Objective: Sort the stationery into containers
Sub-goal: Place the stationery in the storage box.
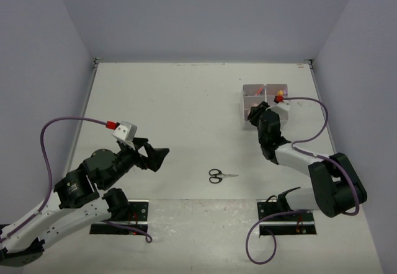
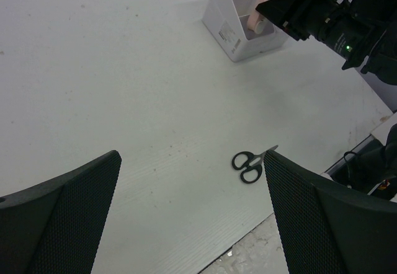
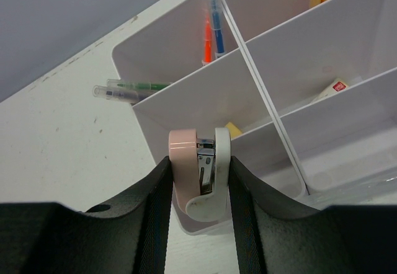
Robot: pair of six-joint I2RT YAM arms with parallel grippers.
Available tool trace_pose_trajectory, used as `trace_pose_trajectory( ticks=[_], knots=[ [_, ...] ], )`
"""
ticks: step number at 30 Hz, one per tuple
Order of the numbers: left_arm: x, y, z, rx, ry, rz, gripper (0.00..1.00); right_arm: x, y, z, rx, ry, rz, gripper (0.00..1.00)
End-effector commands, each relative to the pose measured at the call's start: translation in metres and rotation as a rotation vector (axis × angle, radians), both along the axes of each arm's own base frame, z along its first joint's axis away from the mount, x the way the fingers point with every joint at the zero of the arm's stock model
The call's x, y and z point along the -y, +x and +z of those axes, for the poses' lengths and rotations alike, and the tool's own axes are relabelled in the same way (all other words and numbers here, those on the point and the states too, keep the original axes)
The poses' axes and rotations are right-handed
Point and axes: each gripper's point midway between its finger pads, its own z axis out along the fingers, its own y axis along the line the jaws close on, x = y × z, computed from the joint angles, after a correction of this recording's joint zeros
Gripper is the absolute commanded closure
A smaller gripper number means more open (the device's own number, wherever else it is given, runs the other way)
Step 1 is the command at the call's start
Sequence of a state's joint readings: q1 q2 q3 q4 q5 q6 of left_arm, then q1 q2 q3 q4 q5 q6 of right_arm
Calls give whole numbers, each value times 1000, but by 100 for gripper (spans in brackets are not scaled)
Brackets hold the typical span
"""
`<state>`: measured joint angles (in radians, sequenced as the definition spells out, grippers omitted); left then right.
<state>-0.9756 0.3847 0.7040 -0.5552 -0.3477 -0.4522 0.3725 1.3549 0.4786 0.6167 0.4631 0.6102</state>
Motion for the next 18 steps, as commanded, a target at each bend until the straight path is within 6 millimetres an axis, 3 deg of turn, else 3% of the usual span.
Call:
trace_pose_trajectory(
  ticks=[1, 18],
  knots=[
    [2, 3, 1, 23, -1, -3, 0, 7, 14, 17, 37, 25, -72, 95],
    [0, 2, 4, 30, -11, -2, 0, 2, 13, 8, -17, 36, -60, 88]
  ],
)
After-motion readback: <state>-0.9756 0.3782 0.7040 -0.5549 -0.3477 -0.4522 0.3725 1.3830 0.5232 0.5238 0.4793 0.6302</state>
